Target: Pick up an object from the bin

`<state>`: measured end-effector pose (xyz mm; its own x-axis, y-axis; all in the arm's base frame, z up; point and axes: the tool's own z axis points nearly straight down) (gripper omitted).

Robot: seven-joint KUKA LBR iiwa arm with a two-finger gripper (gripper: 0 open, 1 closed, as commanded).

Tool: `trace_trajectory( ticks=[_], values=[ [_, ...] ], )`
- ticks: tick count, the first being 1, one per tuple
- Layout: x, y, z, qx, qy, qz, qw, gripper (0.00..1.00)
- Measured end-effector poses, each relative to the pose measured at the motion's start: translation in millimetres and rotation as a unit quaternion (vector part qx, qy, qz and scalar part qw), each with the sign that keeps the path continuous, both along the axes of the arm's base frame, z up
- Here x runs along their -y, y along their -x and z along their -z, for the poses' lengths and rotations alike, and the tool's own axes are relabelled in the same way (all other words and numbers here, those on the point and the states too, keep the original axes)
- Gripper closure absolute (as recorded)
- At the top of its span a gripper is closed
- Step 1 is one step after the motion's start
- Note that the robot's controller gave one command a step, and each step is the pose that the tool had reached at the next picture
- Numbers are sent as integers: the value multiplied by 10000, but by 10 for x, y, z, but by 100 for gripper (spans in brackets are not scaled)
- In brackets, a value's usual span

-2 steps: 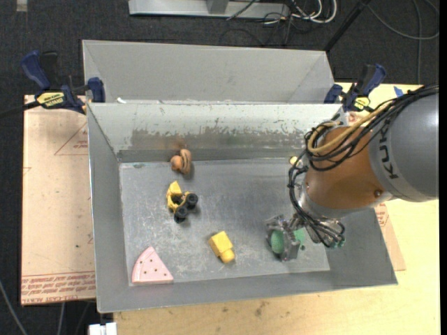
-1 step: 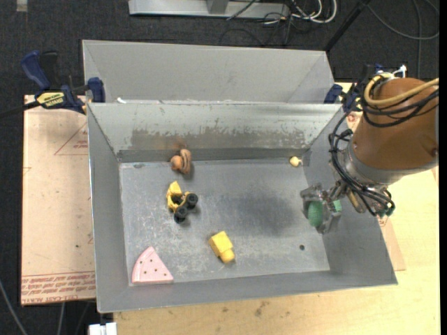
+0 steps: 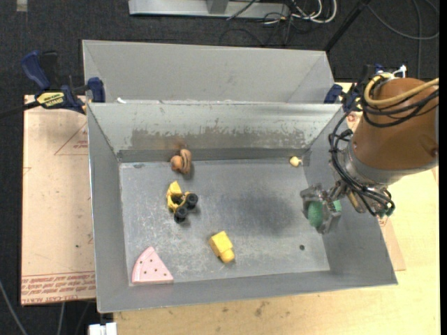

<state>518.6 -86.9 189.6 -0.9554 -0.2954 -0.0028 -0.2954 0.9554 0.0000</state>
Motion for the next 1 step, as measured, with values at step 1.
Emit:
trace_trajectory(
  ticks=[1],
  values=[
    [4,-34,-467,-32,-5,14,10000,100]
  ],
)
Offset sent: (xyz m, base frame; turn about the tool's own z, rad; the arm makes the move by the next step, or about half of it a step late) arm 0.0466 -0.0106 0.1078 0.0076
